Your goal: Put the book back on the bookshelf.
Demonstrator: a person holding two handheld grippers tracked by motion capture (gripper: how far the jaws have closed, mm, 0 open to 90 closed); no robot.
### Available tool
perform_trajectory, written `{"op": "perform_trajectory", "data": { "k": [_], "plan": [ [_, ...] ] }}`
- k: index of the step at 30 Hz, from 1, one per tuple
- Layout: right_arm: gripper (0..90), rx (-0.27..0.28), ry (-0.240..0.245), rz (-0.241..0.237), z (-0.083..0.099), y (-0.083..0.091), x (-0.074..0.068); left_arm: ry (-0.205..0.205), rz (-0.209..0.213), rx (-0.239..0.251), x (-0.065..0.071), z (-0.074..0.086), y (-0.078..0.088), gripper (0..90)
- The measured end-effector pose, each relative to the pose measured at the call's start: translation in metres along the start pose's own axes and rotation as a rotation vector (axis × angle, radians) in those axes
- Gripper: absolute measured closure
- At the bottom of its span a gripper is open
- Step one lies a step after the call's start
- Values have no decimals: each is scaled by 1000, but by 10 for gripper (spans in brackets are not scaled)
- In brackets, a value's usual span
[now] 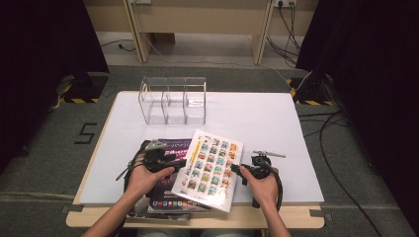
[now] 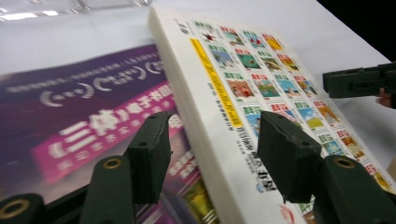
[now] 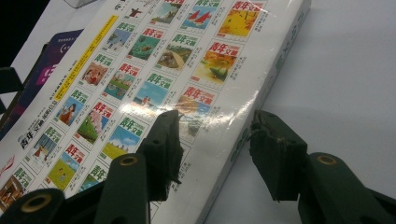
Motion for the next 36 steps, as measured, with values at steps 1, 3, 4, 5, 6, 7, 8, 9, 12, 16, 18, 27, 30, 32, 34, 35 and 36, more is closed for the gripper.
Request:
{"op": "perform_trajectory", "data": {
  "k": [1, 3, 4, 5, 6, 7, 8, 9, 12, 16, 18, 27, 30, 32, 34, 35, 36],
  "plan": [
    [524, -3, -1, -1, 0, -1, 0, 5, 3, -12, 0, -1, -4, 444],
    [522, -10, -1, -4, 0, -2, -1, 11, 2, -35, 1, -1, -12, 454],
    [522, -15, -3, -5, 1, -2, -2, 12, -4, -46, 0, -1, -14, 464],
    [521, -20, -5, -6, 1, -3, -2, 17, -4, -48, 0, -1, -16, 470],
    [521, -22, -3, -7, 1, -3, -3, 23, 1, -51, 0, -1, -18, 477],
    [519, -21, 1, -6, 2, -4, -3, 28, 6, -55, 0, -1, -20, 484],
    [517, -21, 4, -5, 2, -4, -3, 29, 7, -58, 0, -1, -21, 491],
    [516, -21, 8, 0, 2, -5, -4, 27, 1, -63, 0, -1, -23, 492],
    [514, -22, 9, 0, 2, -5, -4, 38, -4, -61, -1, -1, -24, 498],
    [506, -26, 10, 10, 2, -6, -5, 54, -4, -65, -3, -1, -25, 500],
    [505, -30, 18, 14, 1, -6, -6, 65, -5, -66, -3, -2, -26, 500],
    [477, -40, -3, 27, 1, -10, -7, 128, 0, -34, -3, -7, -20, 586],
    [476, -42, 1, 27, 1, -11, -7, 164, 8, -31, -5, -7, -20, 581],
    [476, -44, -1, 27, 1, -11, -7, 199, 23, -10, -9, -7, -23, 578],
    [478, -47, -2, 26, 0, -11, -7, 234, 28, -5, -13, -6, -27, 574],
    [478, -46, -1, 27, 0, -11, -7, 230, 22, -9, -14, -5, -30, 570],
    [477, -47, 0, 27, 0, -10, -7, 229, 17, -12, -13, -6, -31, 558]
  ]
}}
Point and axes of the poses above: each handheld gripper's, and its own axes: y roughly backward along the jaws, z roughly out of its underside, x roughly to its right, the point moved 1 cm from there along -y, roughly forward along the jaws, and after that the axes turned 10 degrees about z, right-handed, at the moved point
